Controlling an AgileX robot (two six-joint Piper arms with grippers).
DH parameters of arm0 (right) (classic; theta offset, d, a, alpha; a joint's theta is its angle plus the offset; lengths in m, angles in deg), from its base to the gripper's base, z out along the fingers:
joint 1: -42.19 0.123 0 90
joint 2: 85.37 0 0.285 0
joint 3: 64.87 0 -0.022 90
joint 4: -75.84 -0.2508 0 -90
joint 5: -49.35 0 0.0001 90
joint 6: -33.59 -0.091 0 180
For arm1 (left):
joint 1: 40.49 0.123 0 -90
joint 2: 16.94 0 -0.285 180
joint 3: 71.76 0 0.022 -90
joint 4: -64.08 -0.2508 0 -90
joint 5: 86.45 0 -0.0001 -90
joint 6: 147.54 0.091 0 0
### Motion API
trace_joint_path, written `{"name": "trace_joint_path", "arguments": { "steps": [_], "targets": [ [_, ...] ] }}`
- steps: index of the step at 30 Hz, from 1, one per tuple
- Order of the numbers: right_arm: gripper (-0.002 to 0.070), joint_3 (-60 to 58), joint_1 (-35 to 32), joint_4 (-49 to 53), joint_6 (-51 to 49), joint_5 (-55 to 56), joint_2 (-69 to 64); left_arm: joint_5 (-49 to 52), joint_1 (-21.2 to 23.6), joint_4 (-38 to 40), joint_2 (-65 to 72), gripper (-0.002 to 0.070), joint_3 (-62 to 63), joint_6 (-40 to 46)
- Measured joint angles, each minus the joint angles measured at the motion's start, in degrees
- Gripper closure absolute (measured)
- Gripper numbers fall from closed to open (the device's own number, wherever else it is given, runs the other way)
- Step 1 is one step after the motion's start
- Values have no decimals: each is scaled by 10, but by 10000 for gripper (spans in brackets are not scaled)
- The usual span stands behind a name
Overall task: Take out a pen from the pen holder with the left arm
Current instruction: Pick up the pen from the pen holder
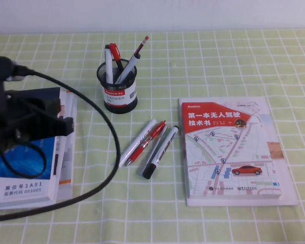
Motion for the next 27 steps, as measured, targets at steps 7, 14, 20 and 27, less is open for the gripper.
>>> {"name": "trace_joint_path", "arguments": {
  "steps": [7,14,20,27],
  "targets": [
    [690,0,0,0,0,0,0,-23,-61,1,101,678,61,39],
    [690,0,0,-1,0,0,0,-16,-92,8,148,678,124,69],
    [690,0,0,-1,0,0,0,-5,-93,17,151,678,120,70],
    [690,0,0,-2,0,0,0,-101,-101,-34,151,678,63,-11]
  ]
}}
